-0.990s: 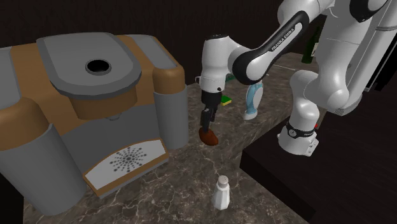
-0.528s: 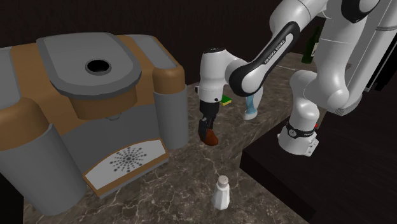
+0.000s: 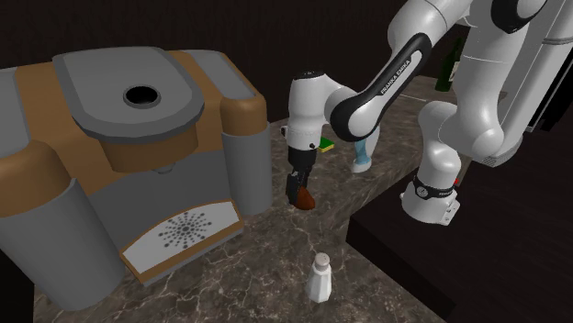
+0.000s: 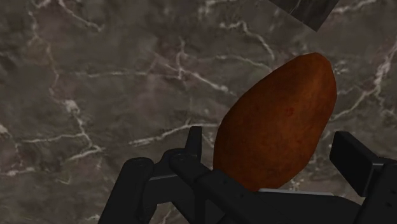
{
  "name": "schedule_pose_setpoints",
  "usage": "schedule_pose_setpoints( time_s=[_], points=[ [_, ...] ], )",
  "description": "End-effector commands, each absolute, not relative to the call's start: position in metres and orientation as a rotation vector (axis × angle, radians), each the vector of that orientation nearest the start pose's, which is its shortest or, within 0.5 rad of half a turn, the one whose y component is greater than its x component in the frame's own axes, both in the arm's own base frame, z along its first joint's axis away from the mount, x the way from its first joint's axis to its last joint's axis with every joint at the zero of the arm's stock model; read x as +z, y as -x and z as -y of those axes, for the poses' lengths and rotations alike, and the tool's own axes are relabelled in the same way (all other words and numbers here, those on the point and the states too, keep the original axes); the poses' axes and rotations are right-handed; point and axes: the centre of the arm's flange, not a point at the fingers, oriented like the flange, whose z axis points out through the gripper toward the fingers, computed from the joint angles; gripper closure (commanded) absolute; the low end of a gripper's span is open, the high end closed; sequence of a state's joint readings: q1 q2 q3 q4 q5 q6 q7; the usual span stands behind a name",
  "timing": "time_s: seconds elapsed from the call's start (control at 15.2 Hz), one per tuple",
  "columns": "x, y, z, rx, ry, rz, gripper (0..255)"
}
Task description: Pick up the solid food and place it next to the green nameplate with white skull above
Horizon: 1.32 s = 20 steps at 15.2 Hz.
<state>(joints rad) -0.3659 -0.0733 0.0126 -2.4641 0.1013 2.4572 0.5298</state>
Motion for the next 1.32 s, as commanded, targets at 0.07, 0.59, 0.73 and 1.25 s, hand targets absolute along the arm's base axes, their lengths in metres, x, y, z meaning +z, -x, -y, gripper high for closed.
schedule_pose_setpoints(
  time_s=[0.07,0.59,0.73,1.25],
  points=[
    [0.329,-0.447,0.165,-0.093,2.722,-1.416,255],
    [0.329,-0.447,0.165,-0.093,2.722,-1.416,255],
    [0.339,-0.447,0.165,-0.093,2.722,-1.416,255],
    [0.382,-0.447,0.165,-0.093,2.722,-1.416,255]
  ],
)
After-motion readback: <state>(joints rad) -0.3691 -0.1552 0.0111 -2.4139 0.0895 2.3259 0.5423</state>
